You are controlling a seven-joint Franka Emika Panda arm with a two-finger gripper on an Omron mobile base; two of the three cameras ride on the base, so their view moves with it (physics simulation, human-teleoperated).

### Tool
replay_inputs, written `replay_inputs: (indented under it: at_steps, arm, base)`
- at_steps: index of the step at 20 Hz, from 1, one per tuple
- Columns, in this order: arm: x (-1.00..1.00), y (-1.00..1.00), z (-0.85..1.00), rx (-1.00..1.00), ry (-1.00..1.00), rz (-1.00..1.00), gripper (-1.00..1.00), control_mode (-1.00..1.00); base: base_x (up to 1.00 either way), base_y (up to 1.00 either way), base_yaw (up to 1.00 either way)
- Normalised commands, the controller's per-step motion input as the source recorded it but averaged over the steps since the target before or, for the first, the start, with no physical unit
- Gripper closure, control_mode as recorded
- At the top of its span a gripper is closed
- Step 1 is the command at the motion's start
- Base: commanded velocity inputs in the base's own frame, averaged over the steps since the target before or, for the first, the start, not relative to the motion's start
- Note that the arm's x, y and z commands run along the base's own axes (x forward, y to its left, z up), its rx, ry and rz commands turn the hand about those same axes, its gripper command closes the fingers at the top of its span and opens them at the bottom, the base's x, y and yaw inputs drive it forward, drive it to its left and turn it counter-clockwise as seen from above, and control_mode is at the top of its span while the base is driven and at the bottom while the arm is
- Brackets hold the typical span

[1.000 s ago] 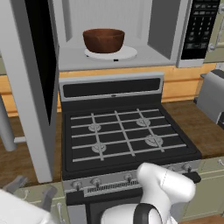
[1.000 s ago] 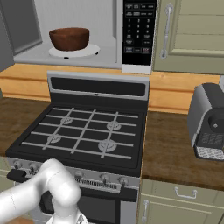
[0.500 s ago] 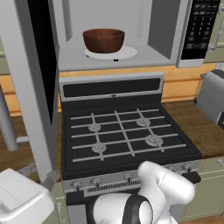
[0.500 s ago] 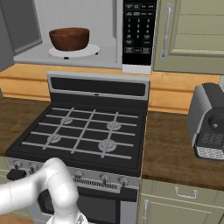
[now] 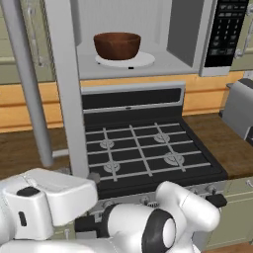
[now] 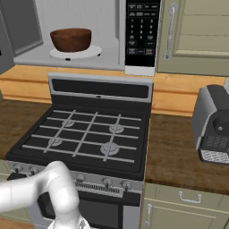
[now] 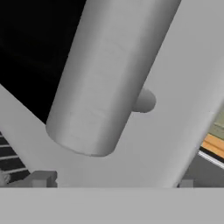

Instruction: Open the microwave, place the bowl with waffle inside the microwave, then close the microwave door and turn it on.

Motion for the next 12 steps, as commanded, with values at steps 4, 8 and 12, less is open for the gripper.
replay_inputs:
  at_steps: [4,8,12]
  arm:
    - [0.75,-0.71,-0.28,0.17,-0.04,-0.08,-1.00,-1.00]
    - [0.45,-0.08,-0.32,0.01,-0.19,-0.13,-1.00,-1.00]
    - [0.58,0.00,-0.49,-0.05,-0.36,-0.09,-1.00,-1.00]
  base:
    - [0.00,0.00,0.00]
    - [0.00,0.00,0.00]
    - [0.00,0.00,0.00]
